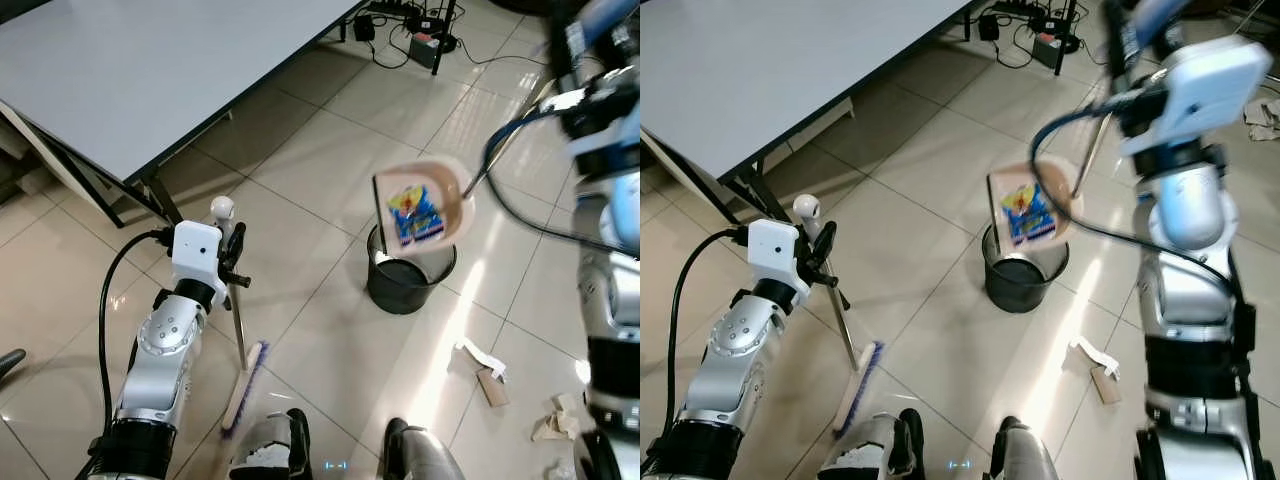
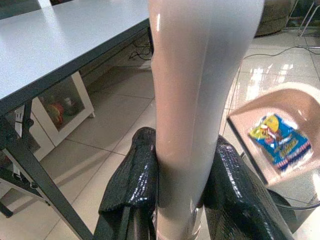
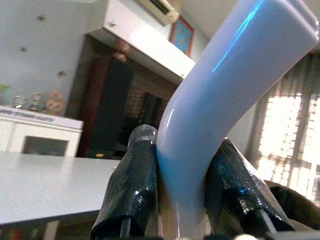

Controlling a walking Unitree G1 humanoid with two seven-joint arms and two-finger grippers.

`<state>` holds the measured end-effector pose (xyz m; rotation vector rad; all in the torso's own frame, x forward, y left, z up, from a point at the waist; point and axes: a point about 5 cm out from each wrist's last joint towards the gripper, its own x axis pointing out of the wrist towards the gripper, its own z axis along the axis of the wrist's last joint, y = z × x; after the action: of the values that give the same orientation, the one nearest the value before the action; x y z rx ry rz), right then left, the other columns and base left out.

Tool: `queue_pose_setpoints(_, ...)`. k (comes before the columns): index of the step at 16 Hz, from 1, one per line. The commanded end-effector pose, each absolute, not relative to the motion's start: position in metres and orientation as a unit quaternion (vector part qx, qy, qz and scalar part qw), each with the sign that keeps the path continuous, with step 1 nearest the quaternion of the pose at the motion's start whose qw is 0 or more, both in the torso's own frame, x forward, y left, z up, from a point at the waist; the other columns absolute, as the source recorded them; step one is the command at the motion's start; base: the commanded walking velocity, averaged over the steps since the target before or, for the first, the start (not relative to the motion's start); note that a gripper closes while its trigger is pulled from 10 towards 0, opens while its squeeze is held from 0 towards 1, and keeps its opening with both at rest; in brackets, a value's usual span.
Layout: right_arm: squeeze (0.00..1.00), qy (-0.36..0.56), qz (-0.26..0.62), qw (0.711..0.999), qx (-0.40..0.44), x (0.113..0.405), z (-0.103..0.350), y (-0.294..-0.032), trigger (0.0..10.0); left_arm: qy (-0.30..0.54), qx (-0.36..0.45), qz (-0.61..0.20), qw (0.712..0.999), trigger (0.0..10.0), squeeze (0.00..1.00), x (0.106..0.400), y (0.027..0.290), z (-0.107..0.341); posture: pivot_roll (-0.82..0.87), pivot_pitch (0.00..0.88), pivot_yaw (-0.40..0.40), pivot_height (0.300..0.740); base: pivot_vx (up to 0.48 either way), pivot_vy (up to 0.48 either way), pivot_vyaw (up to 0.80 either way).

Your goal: Sweep floor

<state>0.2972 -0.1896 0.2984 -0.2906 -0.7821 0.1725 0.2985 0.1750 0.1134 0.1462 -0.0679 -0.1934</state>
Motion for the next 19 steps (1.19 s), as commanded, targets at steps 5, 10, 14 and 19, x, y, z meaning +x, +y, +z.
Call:
queue_pose_setpoints(5,0.0,-0.397,0.148,0.872,-0.245,0.283,0.29,-0.161,10.0,-0.043,0.081,-0.094,0.991,10.0,0.0,0.3,0.176,0.118,-0.01,0.11,0.093,0.74,0.0,0.0,0.0)
queue_pose_setpoints(10,0.0,-0.41,0.148,0.852,-0.29,0.281,0.284,-0.152,10.0,-0.046,0.08,-0.094,0.991,10.0,0.0,0.3,0.174,0.119,-0.01,0.1,0.086,0.74,0.0,0.0,0.0)
queue_pose_setpoints(14,0.0,-0.42,0.179,0.803,-0.383,0.28,0.29,-0.145,10.0,-0.044,0.079,-0.101,0.991,10.0,0.0,0.301,0.172,0.117,-0.02,0.084,0.08,0.74,0.0,0.0,0.0)
queue_pose_setpoints(19,0.0,-0.339,-0.032,0.856,-0.39,0.29,0.325,-0.231,10.0,-0.02,0.073,-0.138,0.988,10.0,0.0,0.3,0.169,0.11,-0.07,0.079,0.078,0.74,0.0,0.0,0.0)
